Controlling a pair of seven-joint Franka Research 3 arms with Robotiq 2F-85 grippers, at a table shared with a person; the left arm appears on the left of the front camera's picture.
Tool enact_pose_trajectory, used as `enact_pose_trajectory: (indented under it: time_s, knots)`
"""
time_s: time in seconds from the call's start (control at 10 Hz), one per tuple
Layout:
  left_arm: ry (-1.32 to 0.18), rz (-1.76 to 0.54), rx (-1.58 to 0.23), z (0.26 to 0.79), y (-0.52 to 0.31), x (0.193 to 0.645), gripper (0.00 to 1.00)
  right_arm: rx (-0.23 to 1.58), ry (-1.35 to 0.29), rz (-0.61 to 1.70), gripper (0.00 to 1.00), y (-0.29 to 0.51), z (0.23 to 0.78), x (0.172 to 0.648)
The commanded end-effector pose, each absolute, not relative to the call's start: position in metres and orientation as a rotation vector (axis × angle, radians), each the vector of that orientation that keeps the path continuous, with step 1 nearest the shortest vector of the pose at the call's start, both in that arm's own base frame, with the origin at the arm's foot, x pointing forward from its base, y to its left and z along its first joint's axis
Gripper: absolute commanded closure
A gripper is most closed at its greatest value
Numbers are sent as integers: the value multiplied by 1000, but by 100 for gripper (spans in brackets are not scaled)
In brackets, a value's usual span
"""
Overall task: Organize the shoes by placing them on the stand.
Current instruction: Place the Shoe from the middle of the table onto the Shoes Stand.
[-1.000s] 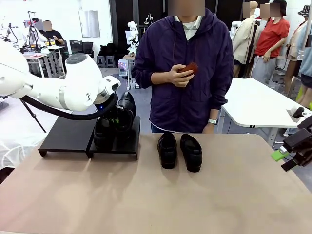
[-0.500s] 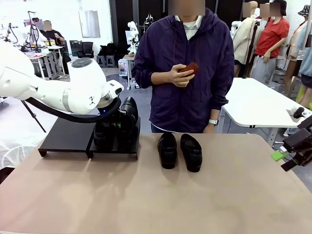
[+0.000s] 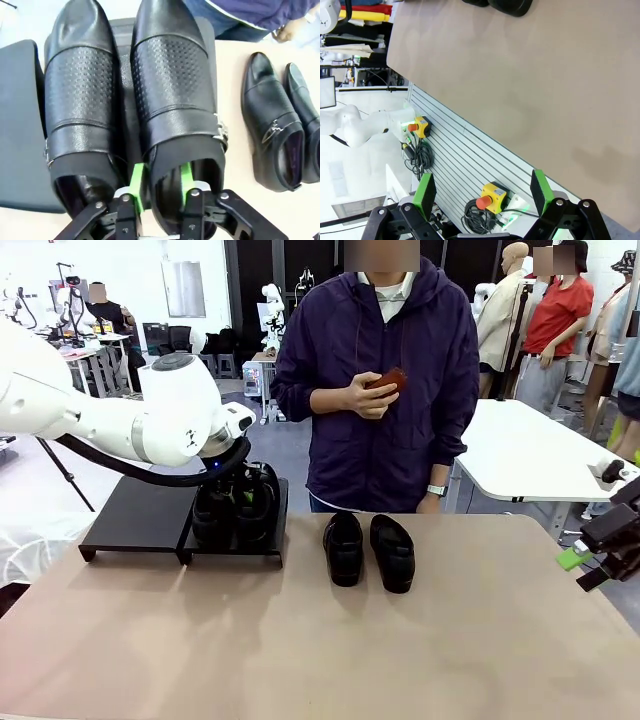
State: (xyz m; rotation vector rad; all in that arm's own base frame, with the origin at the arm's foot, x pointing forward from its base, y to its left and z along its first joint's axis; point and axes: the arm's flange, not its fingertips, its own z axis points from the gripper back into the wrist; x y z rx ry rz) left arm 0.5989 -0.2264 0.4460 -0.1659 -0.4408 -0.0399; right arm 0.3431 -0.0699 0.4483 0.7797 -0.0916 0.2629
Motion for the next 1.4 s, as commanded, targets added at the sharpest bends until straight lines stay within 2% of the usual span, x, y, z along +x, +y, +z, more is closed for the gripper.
enact_pose_trajectory:
  time_s: [0.0,0.3,0.5,0.7,0.9,1.1,1.3]
  knots:
    - [-459,-36,-173,457,-233,602,0,782,-97,289,0,-73,449,343]
    - [-525,-69,-152,501,-237,578,0,782,-97,289,0,-73,449,343]
    - [-572,-94,-132,549,-243,542,0,782,-97,289,0,-73,449,343]
    - [-445,-149,-217,583,-244,498,0,782,-97,289,0,-73,449,343]
    - [-204,-277,-323,588,-223,445,0,782,-97,289,0,-73,449,343]
    - [-43,-261,-334,580,-194,391,0,782,-97,289,0,-73,449,343]
    - [-54,-151,-365,565,-154,330,0,782,-97,289,0,-73,449,343]
